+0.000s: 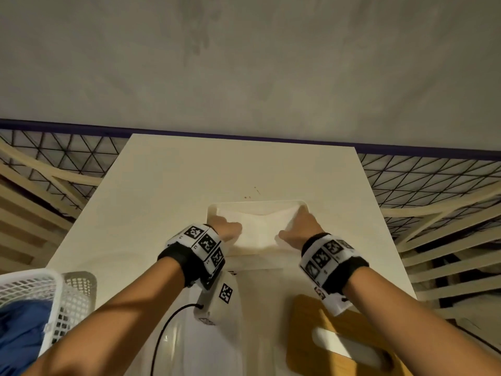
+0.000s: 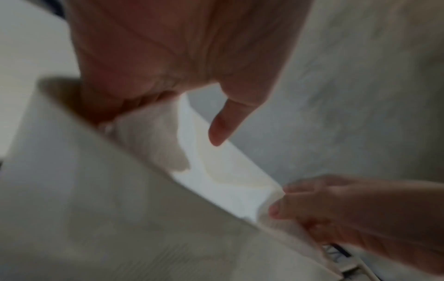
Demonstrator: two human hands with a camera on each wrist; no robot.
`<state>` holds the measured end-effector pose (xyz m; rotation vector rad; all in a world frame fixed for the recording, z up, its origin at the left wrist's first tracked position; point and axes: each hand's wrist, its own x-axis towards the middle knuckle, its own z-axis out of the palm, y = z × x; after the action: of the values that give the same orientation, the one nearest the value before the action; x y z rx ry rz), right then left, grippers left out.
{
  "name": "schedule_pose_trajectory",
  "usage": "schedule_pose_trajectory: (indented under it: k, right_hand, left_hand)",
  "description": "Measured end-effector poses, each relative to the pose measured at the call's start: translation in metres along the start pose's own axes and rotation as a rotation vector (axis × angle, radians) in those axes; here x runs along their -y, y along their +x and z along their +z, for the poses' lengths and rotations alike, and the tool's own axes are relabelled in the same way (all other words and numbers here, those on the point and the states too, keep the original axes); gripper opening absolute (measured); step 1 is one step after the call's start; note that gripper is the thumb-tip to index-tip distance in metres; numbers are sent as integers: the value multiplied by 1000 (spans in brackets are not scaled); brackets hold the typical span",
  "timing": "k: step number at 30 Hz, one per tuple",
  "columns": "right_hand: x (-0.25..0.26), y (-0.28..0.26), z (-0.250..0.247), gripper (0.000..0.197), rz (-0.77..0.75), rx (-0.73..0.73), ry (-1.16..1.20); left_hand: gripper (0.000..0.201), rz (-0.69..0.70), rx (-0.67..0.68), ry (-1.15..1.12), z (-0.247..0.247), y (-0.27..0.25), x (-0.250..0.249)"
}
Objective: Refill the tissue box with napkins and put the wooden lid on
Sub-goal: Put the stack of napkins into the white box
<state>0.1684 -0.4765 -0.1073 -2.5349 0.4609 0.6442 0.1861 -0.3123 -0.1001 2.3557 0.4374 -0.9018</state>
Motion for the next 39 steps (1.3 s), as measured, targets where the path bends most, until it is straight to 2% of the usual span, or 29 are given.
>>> schedule_pose_trajectory:
  k: [1, 3, 5, 8, 11, 14, 17, 19, 21, 26, 29, 32, 33, 35, 36, 39]
  right_hand:
    - [0, -5, 1, 66, -61, -79, -98]
    - [0, -12, 2, 48, -185, -185, -318]
    - [2, -3, 2, 36, -221, -127, -425]
    - [2, 17, 8, 32, -149, 92, -534]
    - [-6, 29, 21, 32, -199, 94, -708]
    - [-9, 29, 24, 30, -172, 62, -638]
    - [-4, 18, 16, 34, -149, 14, -312]
    - [-1, -7, 12, 33, -208, -88, -106]
    - [3, -39, 14, 30, -301, -149, 22]
    - [21, -98, 54, 23, -391, 75, 187]
    - [31, -111, 86, 19, -333, 190, 194]
    - [37, -115, 112, 19, -259, 294, 4]
    - [38, -117, 119, 19, -232, 299, -86]
    - [35, -116, 127, 20, -167, 269, -162]
    - [34, -116, 130, 21, -136, 245, -172]
    - [33, -117, 134, 33, -48, 167, -124]
  left_hand:
    - [70, 29, 1, -10, -2, -1, 0]
    - [73, 67, -10, 19, -4, 0, 2]
    - [65, 115, -4, 76, -4, -3, 2]
    - [55, 100, 68, 117, 3, -1, 2]
    - [53, 70, 92, 27, 7, 3, 9]
    - [45, 101, 72, -122, 5, -5, 12]
    - [32, 151, 111, -385, -7, -25, 18]
    - [18, 179, 83, -477, -18, -42, 31]
    - [14, 196, 52, -486, -25, -60, 52]
    - [14, 83, 146, -379, -3, -89, 114]
    - [16, 0, 206, -348, 21, -90, 137]
    - [24, -29, 216, -246, 39, -88, 147]
    - [34, -21, 208, -194, 45, -87, 151]
    - [71, -42, 166, -120, 54, -76, 157]
    - [76, -74, 161, -93, 57, -75, 160]
    - [64, -111, 114, -29, 59, -73, 163]
